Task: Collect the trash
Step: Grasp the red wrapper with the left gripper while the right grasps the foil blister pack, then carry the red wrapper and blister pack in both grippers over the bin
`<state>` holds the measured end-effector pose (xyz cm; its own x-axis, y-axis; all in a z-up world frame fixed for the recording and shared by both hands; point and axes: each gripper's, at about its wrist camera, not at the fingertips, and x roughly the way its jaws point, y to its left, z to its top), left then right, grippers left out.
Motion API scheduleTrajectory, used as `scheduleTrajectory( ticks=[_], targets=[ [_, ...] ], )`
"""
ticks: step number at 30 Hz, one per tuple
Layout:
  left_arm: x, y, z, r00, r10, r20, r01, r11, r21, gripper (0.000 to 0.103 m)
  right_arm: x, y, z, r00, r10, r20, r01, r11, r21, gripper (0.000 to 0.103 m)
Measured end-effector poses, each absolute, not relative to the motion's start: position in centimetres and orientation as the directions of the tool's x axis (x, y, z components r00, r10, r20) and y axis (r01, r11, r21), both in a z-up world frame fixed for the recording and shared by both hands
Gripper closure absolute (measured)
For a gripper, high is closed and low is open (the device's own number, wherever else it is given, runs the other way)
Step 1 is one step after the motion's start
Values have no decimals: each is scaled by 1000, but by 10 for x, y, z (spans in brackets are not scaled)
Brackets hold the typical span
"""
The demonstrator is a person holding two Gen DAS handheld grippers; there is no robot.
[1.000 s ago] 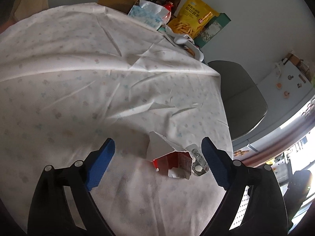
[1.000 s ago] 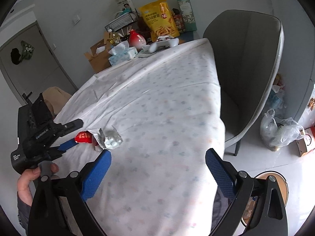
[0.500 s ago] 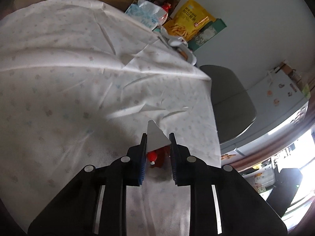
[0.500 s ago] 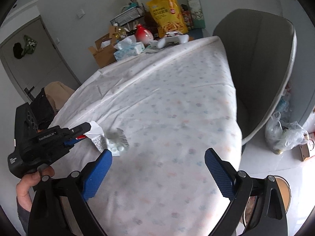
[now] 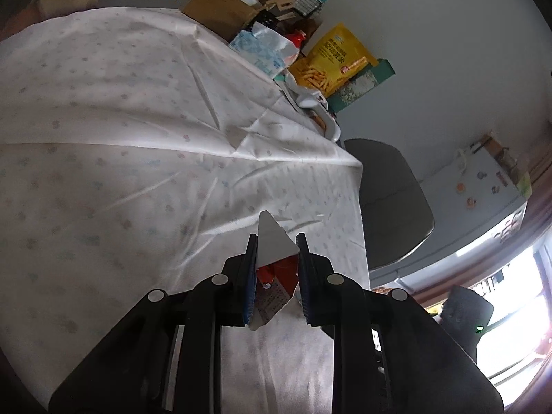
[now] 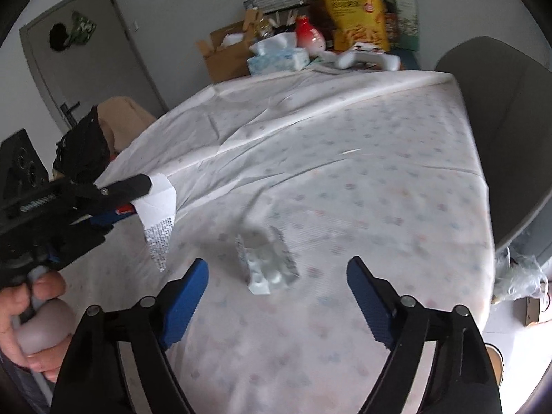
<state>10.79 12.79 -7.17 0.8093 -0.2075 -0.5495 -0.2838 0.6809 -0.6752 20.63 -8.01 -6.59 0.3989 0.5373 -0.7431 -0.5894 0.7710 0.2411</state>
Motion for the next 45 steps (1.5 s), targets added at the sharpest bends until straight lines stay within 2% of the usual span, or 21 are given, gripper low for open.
scheduleTrajectory(
  ticks=[2,4,6,7,18,28,45],
  targets=[
    [106,132,-73,807,-217,-550,-285,671,-684,82,209,-72,-72,382,532,-756,-599,765,236,29],
    [105,134,-75,804,-216,-554,-293,666,-686,82,213,-65,-77,365,525,-769,-607,760,231,40],
    [105,135,-76,801,-213,-559,-299,668,-682,82,216,-64,-78,364,523,-770,-607,761,230,64],
    [106,133,-75,801,-213,-560,-296,672,-679,82,217,-65,-77,357,533,-767,-608,756,242,68],
    [121,107,-69,796,-250,-551,-238,707,-665,82,216,-111,-69,385,558,-735,-524,788,323,71],
    [131,75,-63,780,-281,-558,-191,743,-641,82,213,-151,-66,420,527,-738,-467,823,322,71],
    [178,-23,-56,700,-402,-591,-38,805,-592,82,207,-288,-55,560,392,-730,-256,920,297,71]
  ],
)
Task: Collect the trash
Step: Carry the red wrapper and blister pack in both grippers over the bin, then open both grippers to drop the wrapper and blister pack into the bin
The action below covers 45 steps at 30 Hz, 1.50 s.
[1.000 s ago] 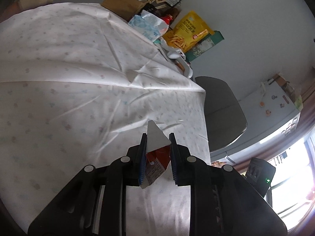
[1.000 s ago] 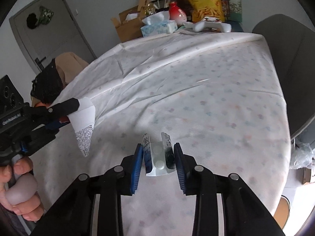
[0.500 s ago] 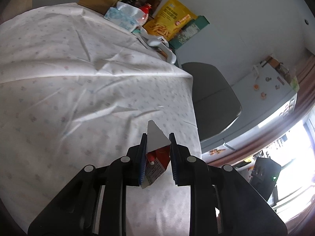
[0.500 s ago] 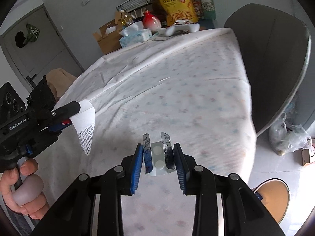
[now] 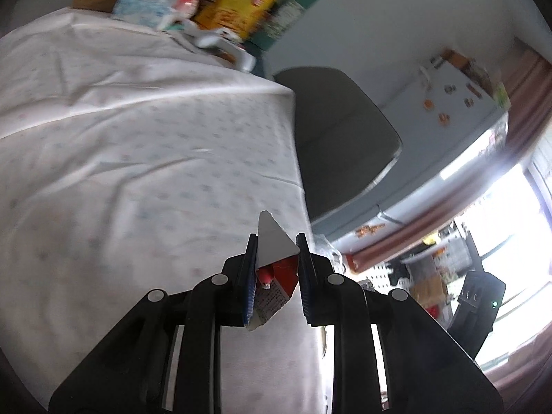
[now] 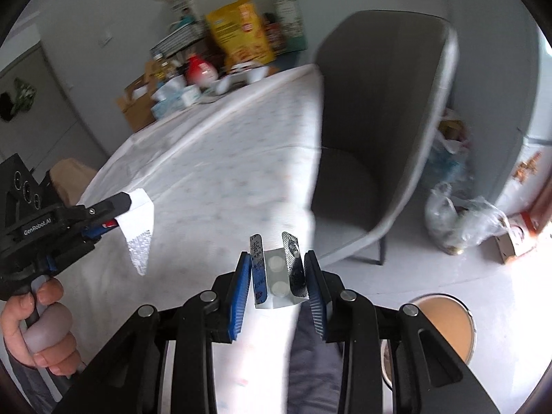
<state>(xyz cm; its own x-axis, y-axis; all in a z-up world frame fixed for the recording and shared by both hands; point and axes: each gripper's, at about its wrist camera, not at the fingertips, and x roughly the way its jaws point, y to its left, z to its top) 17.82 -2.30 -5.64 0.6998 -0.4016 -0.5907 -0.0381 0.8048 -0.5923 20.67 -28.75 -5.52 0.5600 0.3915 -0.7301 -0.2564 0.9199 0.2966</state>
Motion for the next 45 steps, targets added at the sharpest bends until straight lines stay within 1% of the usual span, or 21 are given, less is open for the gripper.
scheduleTrajectory(
  ticks=[7,19,22,24,27,29,32,33,35,41,43,44,45],
  targets=[
    [201,-78,-51,650,-462,-603,56,821,-568,82,198,-351,-62,597,313,-739,-132,947,294,71],
    [226,-178,-58,542,-547,-638,197,821,-536,82,181,-443,-83,625,205,-753,65,948,312,69],
    [228,-198,-59,516,-556,-651,223,822,-525,82,179,-465,-93,624,177,-761,127,938,323,64],
    [228,-206,-60,504,-560,-658,237,822,-519,82,177,-478,-99,628,153,-763,169,930,326,47],
    [229,-224,-63,480,-563,-672,262,824,-503,82,172,-492,-106,624,143,-768,200,921,334,40],
    [229,-234,-67,459,-569,-682,277,821,-499,82,167,-498,-107,627,133,-767,214,918,335,36],
    [230,-252,-73,428,-576,-696,299,817,-492,82,156,-509,-105,634,117,-765,231,915,332,35],
    [230,-258,-75,417,-579,-701,307,816,-490,82,152,-514,-103,638,107,-763,242,913,330,32],
    [230,-274,-82,388,-584,-713,326,810,-487,82,142,-524,-100,645,83,-760,266,907,325,30],
    [231,-318,-99,303,-601,-740,372,789,-489,81,110,-558,-92,655,17,-755,343,884,317,30],
    [233,-327,-106,284,-606,-743,374,784,-496,76,101,-568,-91,656,0,-755,364,876,317,30],
    [235,-332,-109,269,-612,-743,374,778,-505,59,96,-572,-91,655,-7,-755,374,872,316,30],
    [235,-334,-113,256,-622,-740,372,770,-518,38,94,-575,-91,654,-11,-757,380,869,316,30]
  ],
)
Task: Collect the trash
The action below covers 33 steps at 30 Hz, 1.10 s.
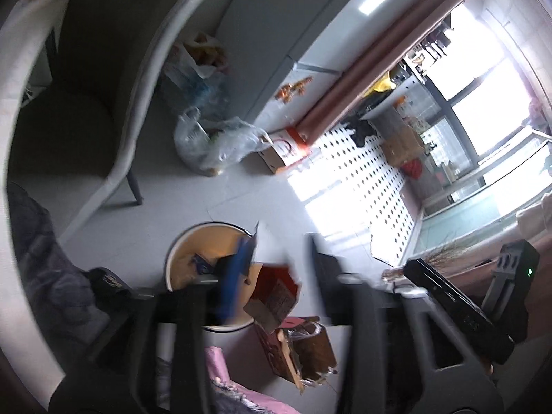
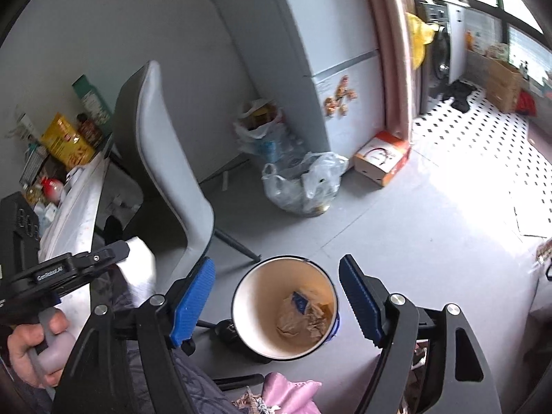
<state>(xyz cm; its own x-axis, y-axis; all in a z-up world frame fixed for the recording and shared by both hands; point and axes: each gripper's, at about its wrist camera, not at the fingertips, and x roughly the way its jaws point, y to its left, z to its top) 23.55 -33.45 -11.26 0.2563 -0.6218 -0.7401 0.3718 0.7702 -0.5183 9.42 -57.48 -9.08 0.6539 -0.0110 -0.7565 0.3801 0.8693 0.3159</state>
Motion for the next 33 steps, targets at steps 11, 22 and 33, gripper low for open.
scheduleTrajectory(
  ticks=[11,22,33],
  targets=[
    [222,-304,-80,350,-591,-727,358,802,-479,6,86,-560,-75,682,3,-731,342,883,322,15],
    [190,-247,-20,511,-517,-686,331,855,-398,6,75,-525,-23,747,34,-665,248,913,324,8],
    [143,-188,33,658,-414,-629,272,910,-313,6,67,-477,22,784,25,-620,197,937,287,8]
  ],
)
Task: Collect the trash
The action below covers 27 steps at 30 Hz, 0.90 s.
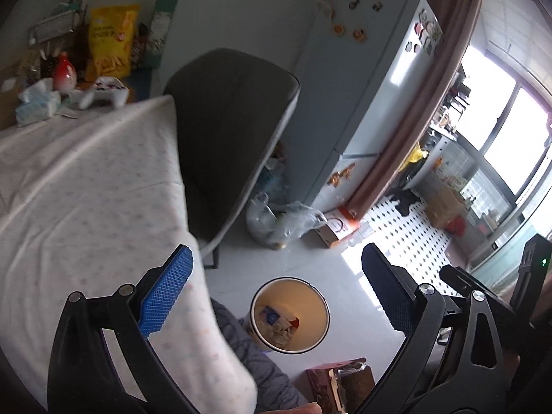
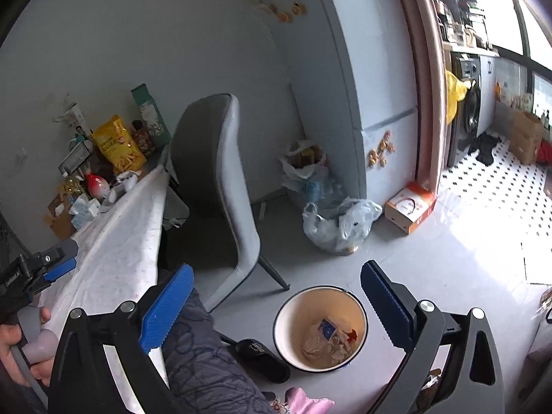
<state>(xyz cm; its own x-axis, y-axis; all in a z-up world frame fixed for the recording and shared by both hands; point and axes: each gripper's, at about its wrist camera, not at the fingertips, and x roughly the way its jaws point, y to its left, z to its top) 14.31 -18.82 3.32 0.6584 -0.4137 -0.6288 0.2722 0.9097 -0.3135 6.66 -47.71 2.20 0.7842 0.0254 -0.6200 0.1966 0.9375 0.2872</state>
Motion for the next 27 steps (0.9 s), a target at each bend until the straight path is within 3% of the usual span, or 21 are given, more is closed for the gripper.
scheduleTrajectory(
  ticks=[15,27],
  targets=[
    [74,-117,71,783,-283,-554,174,955,-241,6,38,-390,79,827,-5,-562,135,973,189,8],
    [20,-74,97,860,-145,-489,81,986,-148,6,21,-331,102,836,98,-540,-8,986,167,8]
  ],
)
